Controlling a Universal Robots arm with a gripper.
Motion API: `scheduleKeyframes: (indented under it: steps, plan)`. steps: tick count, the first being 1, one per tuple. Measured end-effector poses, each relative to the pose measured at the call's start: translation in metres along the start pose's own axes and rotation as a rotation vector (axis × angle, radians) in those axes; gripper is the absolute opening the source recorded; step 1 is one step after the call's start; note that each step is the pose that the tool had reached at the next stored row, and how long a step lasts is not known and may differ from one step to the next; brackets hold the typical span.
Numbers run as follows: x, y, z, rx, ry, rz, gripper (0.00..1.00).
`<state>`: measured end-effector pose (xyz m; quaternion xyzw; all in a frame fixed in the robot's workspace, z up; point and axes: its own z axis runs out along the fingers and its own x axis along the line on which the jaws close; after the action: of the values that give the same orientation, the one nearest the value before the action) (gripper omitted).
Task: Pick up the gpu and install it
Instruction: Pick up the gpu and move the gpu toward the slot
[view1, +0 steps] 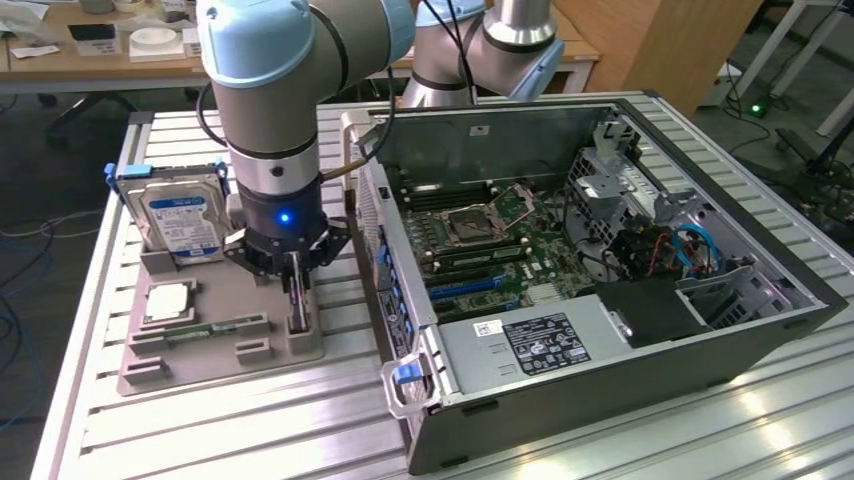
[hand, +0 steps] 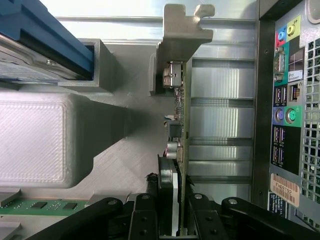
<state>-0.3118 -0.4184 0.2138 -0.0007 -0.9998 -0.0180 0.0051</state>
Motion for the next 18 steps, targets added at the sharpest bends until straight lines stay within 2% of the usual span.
scheduleKeyframes:
  steps: [8,18]
  plan:
    - [0.000,0.0002,-0.0031,-0.0008,-0.0001,0.000,0.28]
    - [0.000,0.0011,-0.0318,-0.0057,0.0000,0.000,0.28]
